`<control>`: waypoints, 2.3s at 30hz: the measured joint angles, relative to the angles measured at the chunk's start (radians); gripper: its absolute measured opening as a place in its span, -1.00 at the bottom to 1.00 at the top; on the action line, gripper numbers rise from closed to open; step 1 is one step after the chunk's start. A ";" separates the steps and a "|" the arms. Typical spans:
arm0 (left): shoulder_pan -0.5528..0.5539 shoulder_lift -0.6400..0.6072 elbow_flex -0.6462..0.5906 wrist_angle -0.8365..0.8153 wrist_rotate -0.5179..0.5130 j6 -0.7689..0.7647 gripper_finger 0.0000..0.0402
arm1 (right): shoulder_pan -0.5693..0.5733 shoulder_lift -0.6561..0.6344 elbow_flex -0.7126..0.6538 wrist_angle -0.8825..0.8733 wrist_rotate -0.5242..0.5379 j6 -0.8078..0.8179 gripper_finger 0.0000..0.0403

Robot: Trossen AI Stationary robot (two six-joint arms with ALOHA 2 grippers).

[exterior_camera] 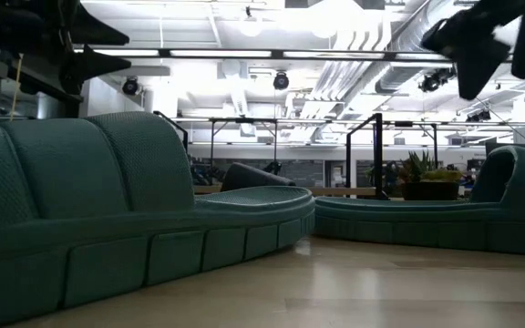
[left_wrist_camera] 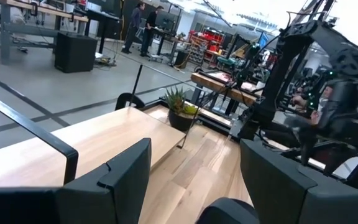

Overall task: Pick and place slides into the shelf
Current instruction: Put the right blue slipper on the shelf

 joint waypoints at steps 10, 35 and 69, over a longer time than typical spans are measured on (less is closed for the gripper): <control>0.000 0.000 0.000 -0.002 0.000 0.000 0.13 | 0.269 0.010 -0.028 -0.114 0.486 0.188 0.07; 0.000 0.000 0.000 -0.026 0.000 -0.002 0.13 | 0.457 0.277 -0.014 -0.130 0.431 0.580 0.07; 0.000 0.000 0.000 -0.040 0.000 -0.003 0.13 | 0.444 0.452 -0.016 -0.227 0.570 0.605 -0.12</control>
